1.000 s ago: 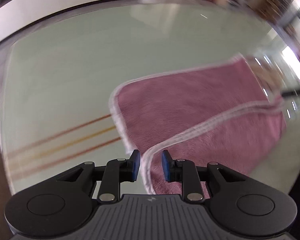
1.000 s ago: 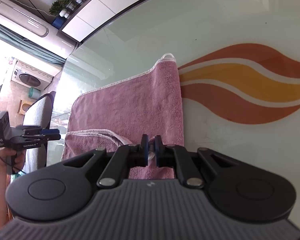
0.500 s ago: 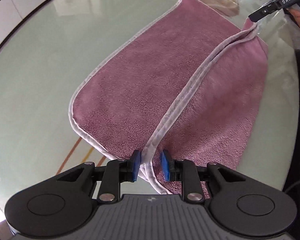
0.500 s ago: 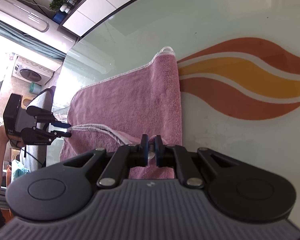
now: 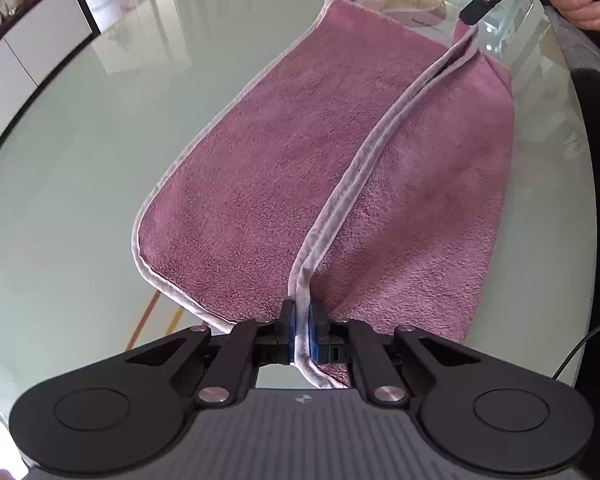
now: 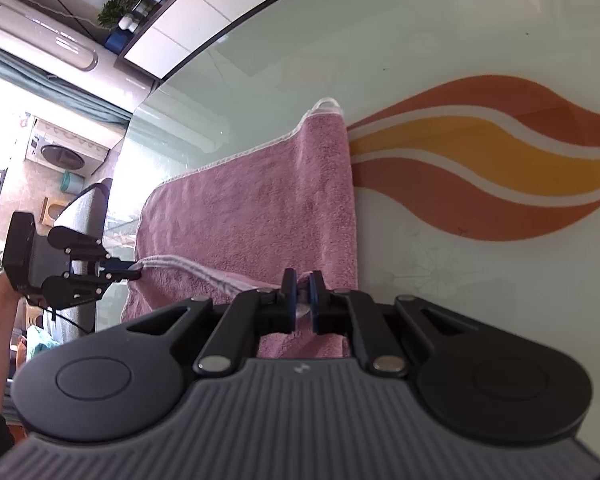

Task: Fold towel
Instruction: 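Lower the folded edge onto the towel and open both grippers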

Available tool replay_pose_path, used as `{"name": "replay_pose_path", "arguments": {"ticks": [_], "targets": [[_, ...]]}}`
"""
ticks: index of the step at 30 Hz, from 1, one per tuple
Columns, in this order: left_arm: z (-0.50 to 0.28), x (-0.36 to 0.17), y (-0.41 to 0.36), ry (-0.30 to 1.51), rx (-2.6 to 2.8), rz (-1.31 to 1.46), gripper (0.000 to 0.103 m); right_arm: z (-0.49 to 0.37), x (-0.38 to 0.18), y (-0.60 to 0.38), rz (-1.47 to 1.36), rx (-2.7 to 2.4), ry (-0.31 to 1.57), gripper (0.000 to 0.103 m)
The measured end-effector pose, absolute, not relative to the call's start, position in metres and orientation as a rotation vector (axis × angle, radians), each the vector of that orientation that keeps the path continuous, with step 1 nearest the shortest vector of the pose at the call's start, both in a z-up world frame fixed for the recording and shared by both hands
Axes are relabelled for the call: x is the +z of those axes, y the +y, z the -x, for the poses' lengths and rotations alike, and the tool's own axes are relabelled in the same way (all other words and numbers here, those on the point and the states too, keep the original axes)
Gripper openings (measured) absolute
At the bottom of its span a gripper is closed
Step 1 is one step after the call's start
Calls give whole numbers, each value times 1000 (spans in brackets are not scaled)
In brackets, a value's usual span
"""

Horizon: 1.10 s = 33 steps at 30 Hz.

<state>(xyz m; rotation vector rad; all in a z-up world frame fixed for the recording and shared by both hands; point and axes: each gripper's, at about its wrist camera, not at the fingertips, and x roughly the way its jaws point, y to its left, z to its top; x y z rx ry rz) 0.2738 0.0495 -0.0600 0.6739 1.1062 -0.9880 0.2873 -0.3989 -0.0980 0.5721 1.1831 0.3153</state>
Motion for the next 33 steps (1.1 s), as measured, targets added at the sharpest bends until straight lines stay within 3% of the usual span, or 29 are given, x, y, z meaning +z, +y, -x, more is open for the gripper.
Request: {"name": "replay_pose_path", "arguments": {"ticks": [19, 33], "targets": [[-284, -17, 55, 955, -869, -624, 7, -313, -83, -411, -714, 256, 1102, 6], [-344, -42, 49, 998, -760, -533, 7, -380, -110, -411, -793, 149, 1101, 6]]}}
